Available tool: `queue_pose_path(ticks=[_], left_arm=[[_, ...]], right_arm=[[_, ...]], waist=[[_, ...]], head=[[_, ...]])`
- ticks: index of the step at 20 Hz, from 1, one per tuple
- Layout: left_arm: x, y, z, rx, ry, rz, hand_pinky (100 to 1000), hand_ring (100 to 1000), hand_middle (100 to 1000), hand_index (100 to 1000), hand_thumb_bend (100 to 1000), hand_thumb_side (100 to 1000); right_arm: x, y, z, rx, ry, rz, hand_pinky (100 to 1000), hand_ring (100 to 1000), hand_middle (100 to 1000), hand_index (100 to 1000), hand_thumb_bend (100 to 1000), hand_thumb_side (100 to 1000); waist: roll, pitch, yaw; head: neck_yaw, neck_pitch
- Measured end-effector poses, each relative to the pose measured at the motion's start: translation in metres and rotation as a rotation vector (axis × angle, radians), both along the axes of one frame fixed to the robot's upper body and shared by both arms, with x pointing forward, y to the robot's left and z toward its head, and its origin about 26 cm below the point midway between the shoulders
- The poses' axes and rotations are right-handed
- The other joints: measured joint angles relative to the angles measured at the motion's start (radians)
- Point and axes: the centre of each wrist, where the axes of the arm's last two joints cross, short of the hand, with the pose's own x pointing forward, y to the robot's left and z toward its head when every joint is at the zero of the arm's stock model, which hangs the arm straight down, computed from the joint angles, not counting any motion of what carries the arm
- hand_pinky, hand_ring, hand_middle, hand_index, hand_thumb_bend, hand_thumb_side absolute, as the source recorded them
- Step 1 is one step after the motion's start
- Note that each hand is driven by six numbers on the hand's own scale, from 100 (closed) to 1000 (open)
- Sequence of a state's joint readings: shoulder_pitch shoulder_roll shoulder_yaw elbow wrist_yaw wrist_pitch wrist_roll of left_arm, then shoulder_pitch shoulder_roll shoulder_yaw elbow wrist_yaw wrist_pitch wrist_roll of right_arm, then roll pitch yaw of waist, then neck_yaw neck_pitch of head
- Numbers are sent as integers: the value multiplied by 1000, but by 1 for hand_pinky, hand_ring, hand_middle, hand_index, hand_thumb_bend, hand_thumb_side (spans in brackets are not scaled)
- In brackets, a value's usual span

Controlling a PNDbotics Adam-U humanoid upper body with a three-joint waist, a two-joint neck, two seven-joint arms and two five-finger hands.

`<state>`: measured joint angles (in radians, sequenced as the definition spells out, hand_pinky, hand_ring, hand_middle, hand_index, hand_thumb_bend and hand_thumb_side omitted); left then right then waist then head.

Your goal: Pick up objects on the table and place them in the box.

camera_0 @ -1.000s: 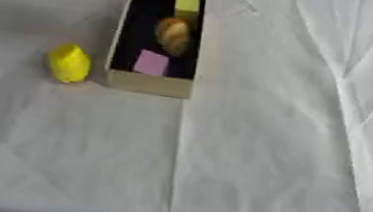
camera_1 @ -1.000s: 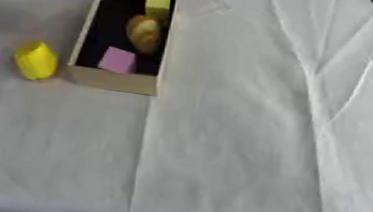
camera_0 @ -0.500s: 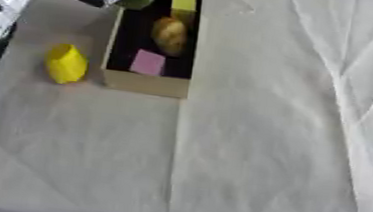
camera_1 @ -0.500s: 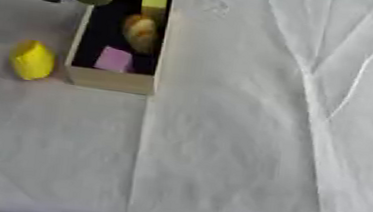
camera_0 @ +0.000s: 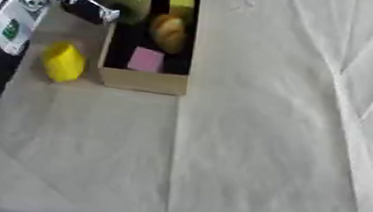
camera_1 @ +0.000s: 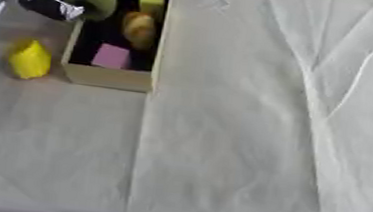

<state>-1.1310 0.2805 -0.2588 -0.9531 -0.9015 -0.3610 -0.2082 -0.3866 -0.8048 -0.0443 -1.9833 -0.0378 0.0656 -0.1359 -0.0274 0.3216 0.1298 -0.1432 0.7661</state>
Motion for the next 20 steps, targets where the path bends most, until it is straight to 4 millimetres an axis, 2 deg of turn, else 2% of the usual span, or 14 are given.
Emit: queue_pose_path(ticks=[2,5,8,12,13,14,16,18,20], left_arm=[[0,1,0,-12,12,-23,782,804,819,903,360,333],[-1,-1,3,-40,13,-65,797,824,847,955,418,453],[-3,-3,9,-63,-3,-82,796,826,840,943,451,451],[-6,-4,15,-89,-13,-71,791,820,825,929,452,440],[-7,-3,17,-92,-16,-68,784,808,806,921,420,420],[-8,-2,20,-94,-19,-63,778,798,795,912,385,444],[-10,0,25,-100,-25,-60,772,788,783,899,397,350],[-14,3,31,-99,-37,-61,766,775,769,881,393,315],[-19,10,35,-79,-34,-61,765,772,754,850,433,321]], right_arm=[[0,0,-1,0,4,1,889,756,687,788,100,718],[0,0,-3,1,14,-1,889,756,688,788,100,721],[0,1,-4,2,24,1,889,756,687,787,100,723],[0,1,-6,-3,39,1,890,756,687,787,100,723],[0,1,-8,-4,45,0,890,756,688,787,100,723],[0,0,-8,-5,47,-1,890,757,688,787,100,729],[0,0,-10,-5,54,-3,890,757,688,787,100,723],[0,-1,-12,-6,63,-6,890,757,688,787,100,723],[-1,-2,-14,-6,72,-12,890,757,688,787,100,724]], waist=[[0,1,0],[0,1,0],[0,1,1],[0,1,5],[0,1,7],[0,1,8],[0,1,13],[0,0,21],[0,0,33]], head=[[0,0],[0,0],[-1,0],[-3,0],[-4,0],[-5,0],[-8,0],[-11,0],[-19,0]])
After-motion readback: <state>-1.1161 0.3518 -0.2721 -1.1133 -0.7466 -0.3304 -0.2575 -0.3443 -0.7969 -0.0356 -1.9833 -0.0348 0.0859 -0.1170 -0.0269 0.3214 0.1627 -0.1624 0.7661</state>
